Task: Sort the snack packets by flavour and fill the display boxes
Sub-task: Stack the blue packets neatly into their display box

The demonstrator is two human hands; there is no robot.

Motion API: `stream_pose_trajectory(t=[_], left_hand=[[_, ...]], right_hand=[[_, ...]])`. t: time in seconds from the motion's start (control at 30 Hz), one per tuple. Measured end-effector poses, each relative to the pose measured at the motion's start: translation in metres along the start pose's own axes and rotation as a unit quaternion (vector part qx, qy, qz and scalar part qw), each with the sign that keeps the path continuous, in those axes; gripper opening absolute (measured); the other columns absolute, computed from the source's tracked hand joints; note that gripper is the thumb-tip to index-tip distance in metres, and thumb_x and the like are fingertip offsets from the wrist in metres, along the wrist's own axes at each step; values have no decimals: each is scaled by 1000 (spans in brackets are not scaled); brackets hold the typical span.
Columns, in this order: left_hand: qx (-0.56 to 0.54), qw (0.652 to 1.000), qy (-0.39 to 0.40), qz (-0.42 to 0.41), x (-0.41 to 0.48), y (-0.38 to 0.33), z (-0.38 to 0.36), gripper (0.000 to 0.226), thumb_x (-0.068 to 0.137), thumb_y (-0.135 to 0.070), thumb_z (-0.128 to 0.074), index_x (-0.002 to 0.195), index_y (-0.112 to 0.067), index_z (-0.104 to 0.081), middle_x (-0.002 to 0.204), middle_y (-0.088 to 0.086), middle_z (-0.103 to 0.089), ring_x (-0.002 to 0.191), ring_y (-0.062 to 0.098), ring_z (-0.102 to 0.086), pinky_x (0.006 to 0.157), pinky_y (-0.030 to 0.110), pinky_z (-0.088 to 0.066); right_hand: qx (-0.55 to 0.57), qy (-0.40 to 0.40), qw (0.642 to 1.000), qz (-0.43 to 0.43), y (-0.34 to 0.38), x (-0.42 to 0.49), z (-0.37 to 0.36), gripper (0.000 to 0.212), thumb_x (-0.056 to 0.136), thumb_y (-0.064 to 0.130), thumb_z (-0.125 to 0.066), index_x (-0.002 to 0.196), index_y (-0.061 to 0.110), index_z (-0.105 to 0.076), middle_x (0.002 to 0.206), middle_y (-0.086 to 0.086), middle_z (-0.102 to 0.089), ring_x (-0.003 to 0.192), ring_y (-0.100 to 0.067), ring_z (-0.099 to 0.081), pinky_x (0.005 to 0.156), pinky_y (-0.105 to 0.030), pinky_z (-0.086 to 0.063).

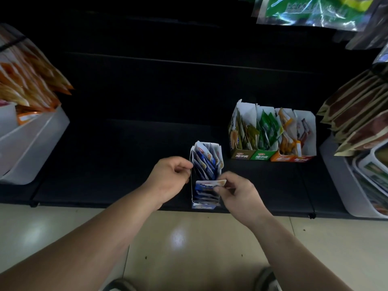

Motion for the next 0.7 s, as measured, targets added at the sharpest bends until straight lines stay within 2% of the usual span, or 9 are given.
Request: stream_pose_trajectory(t=[0.07,0.13,0.2,0.33,0.4,0.47,0.53,0.6,0.7], left_hand=[[4,1000,20,9,1,2,-3,16,101,-17,-64,106,-29,-74,102,-3,-76,88,9,-75,80,26,-61],[11,998,53,32,1,5,-9,14,101,-18,-66,107,-28,-74,103,-2,-76,89,9,-75,79,30,-63],[30,995,89,45,-1,10,-14,14,99,-18,-68,107,-28,-74,103,0,-76,93,14,-76,80,34,-63],[48,993,103,36,-4,14,-18,15,96,-13,-72,105,-24,-75,106,2,-73,98,19,-74,72,27,-63],[50,994,91,37,-3,14,-17,12,96,-15,-72,102,-24,-75,102,2,-75,93,16,-75,62,22,-58],[48,996,58,54,-3,12,-16,6,98,-22,-70,96,-26,-75,94,-1,-77,80,11,-76,50,16,-48],[28,997,24,73,-1,10,-16,15,100,-34,-66,93,-25,-75,89,-1,-78,69,9,-71,44,12,-41],[27,996,20,76,2,8,-20,28,98,-46,-65,90,-23,-77,84,-1,-77,65,7,-67,47,14,-46],[48,997,27,63,6,7,-28,29,94,-44,-72,80,-19,-78,73,-5,-74,67,4,-65,69,24,-57]], right_hand=[[-63,21,998,-1,-3,5,-3,18,93,15,-69,94,34,-69,92,9,-69,87,-9,-66,78,-37,-59],[-55,64,996,-19,-3,6,-3,28,89,19,-73,108,40,-72,103,12,-68,96,-5,-64,85,-28,-56],[-2,85,996,-23,-2,5,-5,33,88,25,-79,117,38,-74,109,9,-68,99,-2,-64,85,-17,-53],[18,70,997,-10,0,-1,-16,28,95,37,-72,123,33,-73,103,12,-73,93,-2,-68,90,-30,-58],[15,39,999,-20,-5,-1,-20,26,94,41,-71,119,35,-71,95,12,-73,89,-4,-69,87,-34,-59],[7,7,999,-31,-9,0,-22,17,92,43,-73,106,34,-72,86,14,-73,82,-5,-68,81,-36,-59],[3,-13,999,-42,-12,1,-22,15,92,44,-72,91,29,-72,79,11,-72,75,-7,-67,74,-36,-59],[-2,-3,999,-40,-15,1,-23,23,94,43,-71,81,24,-72,73,4,-69,69,-13,-64,69,-38,-55],[-56,36,998,-7,-17,2,-26,23,97,38,-68,79,23,-72,79,5,-63,74,-11,-60,73,-40,-55]])
Point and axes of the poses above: each hand's wrist, its own x-axis towards the middle knuckle, its own z-axis out of the back of the hand, y = z × x, the point moved 4 cm from there along x, towards the middle knuckle
